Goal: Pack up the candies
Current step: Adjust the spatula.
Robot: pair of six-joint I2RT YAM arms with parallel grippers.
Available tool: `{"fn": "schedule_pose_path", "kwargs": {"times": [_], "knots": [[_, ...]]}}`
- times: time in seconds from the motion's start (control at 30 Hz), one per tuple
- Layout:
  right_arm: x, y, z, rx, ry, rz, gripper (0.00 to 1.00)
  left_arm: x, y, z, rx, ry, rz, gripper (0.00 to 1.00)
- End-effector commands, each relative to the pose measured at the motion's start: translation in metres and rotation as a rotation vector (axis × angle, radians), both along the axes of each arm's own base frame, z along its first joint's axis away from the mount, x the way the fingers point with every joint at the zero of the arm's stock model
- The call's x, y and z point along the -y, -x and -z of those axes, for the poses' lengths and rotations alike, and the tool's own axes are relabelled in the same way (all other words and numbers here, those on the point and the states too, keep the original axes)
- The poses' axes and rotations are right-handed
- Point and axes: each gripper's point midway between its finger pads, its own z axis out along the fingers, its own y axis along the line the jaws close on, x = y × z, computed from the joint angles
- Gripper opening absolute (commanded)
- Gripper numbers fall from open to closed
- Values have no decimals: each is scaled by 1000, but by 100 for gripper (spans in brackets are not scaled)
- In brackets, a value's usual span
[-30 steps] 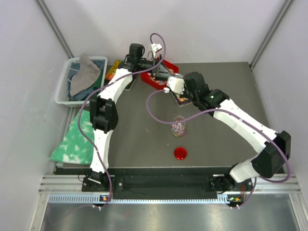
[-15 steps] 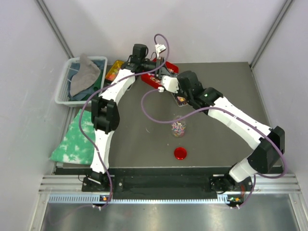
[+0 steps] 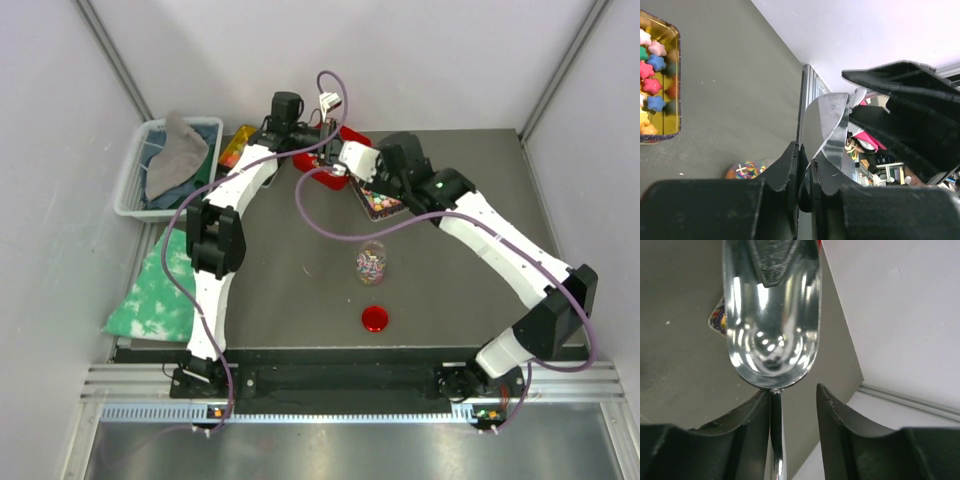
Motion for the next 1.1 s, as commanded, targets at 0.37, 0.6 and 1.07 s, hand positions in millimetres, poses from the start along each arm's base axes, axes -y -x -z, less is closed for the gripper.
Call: {"fn": "schedule_pose_path", "kwargs": {"times": [0.37, 0.6, 1.07], "knots": [[-11, -2, -30, -53, -296, -66, 17, 5, 31, -50, 104, 87, 81, 0], [-14, -5, -30, -49, -324, -58, 0, 9, 33, -53, 113, 89, 83, 0], [31, -9, -63, 55, -316, 98, 0, 8, -16, -36, 309, -86, -136, 34]]}}
